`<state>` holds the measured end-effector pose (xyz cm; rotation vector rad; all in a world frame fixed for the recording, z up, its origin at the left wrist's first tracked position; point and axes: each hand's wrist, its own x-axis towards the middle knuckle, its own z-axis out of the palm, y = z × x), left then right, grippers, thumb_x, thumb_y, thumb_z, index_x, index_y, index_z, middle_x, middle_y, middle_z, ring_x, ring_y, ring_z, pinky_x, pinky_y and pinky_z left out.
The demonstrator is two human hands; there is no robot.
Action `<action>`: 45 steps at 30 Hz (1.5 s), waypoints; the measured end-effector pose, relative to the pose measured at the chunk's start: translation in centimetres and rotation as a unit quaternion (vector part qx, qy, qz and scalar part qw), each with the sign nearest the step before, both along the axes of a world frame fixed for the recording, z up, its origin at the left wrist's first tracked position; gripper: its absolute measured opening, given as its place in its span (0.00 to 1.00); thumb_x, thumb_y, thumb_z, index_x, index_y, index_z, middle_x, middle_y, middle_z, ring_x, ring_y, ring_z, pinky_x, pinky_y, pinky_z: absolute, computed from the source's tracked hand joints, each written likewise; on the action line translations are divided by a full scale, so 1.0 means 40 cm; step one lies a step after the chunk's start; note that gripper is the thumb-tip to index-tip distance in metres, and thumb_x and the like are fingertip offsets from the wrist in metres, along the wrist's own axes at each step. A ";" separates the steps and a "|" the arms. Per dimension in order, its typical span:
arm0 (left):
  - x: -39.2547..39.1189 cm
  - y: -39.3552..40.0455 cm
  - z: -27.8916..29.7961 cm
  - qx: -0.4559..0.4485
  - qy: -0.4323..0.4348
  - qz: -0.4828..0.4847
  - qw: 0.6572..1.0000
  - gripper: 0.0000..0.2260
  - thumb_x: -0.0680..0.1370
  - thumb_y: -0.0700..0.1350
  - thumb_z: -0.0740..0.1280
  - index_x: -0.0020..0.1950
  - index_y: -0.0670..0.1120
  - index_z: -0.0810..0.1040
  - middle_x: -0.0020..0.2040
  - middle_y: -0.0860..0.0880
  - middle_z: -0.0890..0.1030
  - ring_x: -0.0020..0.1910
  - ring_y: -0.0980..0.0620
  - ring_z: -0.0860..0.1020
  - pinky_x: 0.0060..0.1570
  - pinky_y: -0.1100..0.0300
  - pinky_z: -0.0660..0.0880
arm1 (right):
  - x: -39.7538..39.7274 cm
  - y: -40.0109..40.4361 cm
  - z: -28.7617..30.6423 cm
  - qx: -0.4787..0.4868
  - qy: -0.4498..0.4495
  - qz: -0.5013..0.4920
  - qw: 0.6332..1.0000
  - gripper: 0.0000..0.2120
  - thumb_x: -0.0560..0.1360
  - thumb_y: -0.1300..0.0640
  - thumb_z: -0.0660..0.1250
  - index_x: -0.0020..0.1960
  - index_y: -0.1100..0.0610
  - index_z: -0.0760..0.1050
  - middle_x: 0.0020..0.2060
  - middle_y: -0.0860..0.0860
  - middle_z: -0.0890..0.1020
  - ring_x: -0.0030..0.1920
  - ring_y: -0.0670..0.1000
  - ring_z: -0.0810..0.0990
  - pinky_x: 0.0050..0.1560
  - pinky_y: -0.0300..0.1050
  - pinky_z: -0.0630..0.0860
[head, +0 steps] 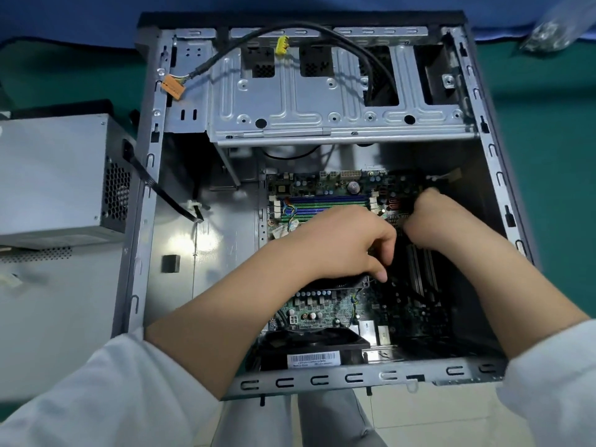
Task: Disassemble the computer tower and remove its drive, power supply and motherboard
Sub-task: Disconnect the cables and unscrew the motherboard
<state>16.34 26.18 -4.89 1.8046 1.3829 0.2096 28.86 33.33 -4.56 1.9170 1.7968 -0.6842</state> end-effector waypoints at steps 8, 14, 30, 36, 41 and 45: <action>-0.029 0.009 -0.019 -0.026 0.021 0.000 0.999 0.19 0.68 0.58 0.74 0.55 0.55 0.73 0.57 0.53 0.72 0.58 0.52 0.70 0.58 0.50 0.70 | -0.014 -0.001 -0.016 0.014 -0.049 0.004 0.999 0.23 0.75 0.64 0.61 0.67 0.68 0.59 0.64 0.64 0.72 0.64 0.63 0.72 0.61 0.53 0.70; -0.042 0.012 -0.027 -0.048 0.057 -0.025 0.997 0.38 0.65 0.63 0.74 0.71 0.55 0.63 0.66 0.51 0.70 0.66 0.50 0.68 0.63 0.49 0.69 | -0.031 0.000 0.000 -0.006 -0.145 0.148 0.978 0.20 0.75 0.65 0.60 0.67 0.68 0.66 0.64 0.60 0.72 0.63 0.62 0.73 0.57 0.54 0.72; -0.055 0.011 -0.030 -0.076 0.094 -0.033 0.992 0.40 0.63 0.66 0.72 0.71 0.57 0.63 0.66 0.53 0.71 0.66 0.49 0.68 0.62 0.47 0.70 | -0.062 0.040 0.008 -0.010 -0.268 0.319 0.909 0.15 0.77 0.61 0.59 0.63 0.55 0.74 0.62 0.51 0.76 0.61 0.55 0.75 0.50 0.47 0.71; -0.057 0.016 -0.030 -0.079 0.099 -0.031 0.992 0.41 0.62 0.66 0.73 0.71 0.54 0.63 0.66 0.52 0.71 0.65 0.48 0.70 0.60 0.47 0.71 | -0.098 0.017 -0.014 -0.022 -0.266 0.288 0.920 0.12 0.76 0.62 0.63 0.58 0.58 0.77 0.58 0.53 0.79 0.57 0.58 0.78 0.51 0.53 0.78; -0.055 0.015 -0.031 -0.083 0.088 -0.025 0.992 0.38 0.63 0.66 0.73 0.69 0.56 0.66 0.64 0.53 0.72 0.64 0.49 0.70 0.60 0.48 0.71 | -0.050 0.052 0.007 0.008 -0.222 0.289 0.931 0.15 0.77 0.62 0.57 0.61 0.58 0.75 0.62 0.54 0.77 0.61 0.57 0.76 0.52 0.48 0.72; -0.057 0.016 -0.031 -0.084 0.093 -0.028 0.992 0.40 0.62 0.67 0.73 0.70 0.56 0.65 0.65 0.53 0.72 0.64 0.49 0.70 0.60 0.48 0.71 | -0.079 0.017 -0.010 0.008 -0.237 0.282 0.930 0.15 0.77 0.62 0.61 0.61 0.57 0.76 0.61 0.52 0.77 0.61 0.55 0.76 0.52 0.49 0.75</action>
